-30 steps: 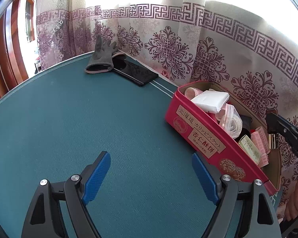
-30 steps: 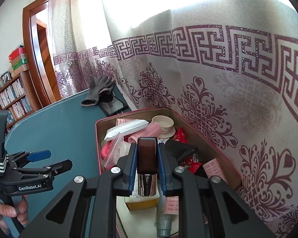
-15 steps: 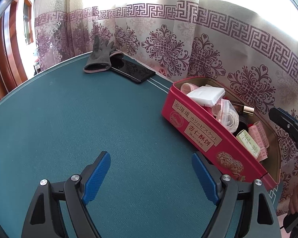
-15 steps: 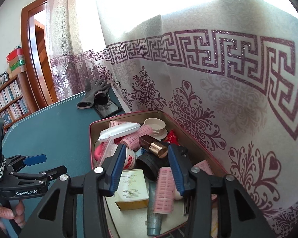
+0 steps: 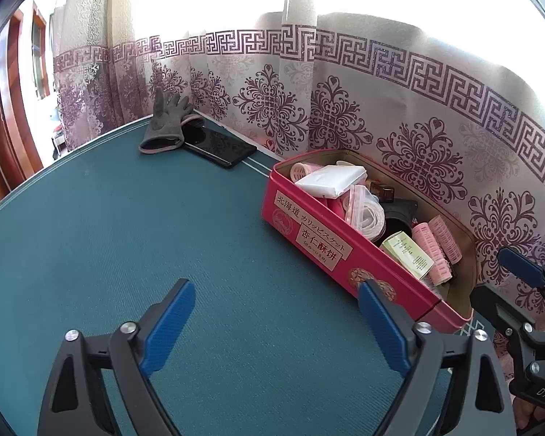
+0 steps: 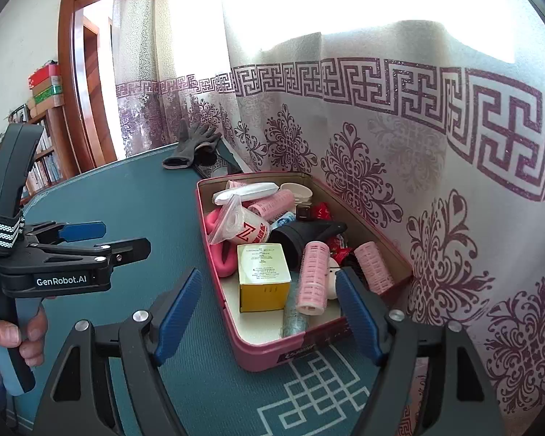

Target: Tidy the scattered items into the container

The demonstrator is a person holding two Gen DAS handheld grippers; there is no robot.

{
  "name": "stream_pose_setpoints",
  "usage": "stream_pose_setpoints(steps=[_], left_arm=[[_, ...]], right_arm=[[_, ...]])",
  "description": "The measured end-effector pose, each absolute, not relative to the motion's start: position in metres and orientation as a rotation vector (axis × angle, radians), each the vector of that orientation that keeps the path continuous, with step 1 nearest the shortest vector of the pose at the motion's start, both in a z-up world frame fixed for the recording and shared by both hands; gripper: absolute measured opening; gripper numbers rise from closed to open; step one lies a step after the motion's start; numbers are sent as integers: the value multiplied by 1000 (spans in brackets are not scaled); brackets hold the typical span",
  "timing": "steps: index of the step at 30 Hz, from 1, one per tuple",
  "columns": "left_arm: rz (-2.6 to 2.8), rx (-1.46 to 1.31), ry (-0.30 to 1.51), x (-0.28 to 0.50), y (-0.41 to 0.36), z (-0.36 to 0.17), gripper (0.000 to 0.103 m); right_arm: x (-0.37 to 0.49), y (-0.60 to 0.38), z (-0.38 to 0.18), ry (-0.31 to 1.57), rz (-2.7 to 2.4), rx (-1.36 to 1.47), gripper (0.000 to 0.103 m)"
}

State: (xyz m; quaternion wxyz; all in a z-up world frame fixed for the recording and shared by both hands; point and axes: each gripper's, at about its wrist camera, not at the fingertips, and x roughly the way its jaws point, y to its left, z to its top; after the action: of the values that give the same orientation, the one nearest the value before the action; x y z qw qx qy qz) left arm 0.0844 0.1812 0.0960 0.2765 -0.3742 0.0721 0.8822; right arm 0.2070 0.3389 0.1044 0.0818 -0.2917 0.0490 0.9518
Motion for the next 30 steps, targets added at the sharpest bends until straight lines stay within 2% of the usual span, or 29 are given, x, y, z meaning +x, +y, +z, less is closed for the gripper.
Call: stream_pose_setpoints(steps=[9,23,30], left_arm=[[2402,-961,191,104,184,113,103],[2523,-768,394,144,213,133,103],[2445,-798,421,154,233,128,103]], right_arm=[[232,339,102,171,2798,-876,86],[253,346,104,193,2773,-829,90],[261,352,102,213,2756,-814,93]])
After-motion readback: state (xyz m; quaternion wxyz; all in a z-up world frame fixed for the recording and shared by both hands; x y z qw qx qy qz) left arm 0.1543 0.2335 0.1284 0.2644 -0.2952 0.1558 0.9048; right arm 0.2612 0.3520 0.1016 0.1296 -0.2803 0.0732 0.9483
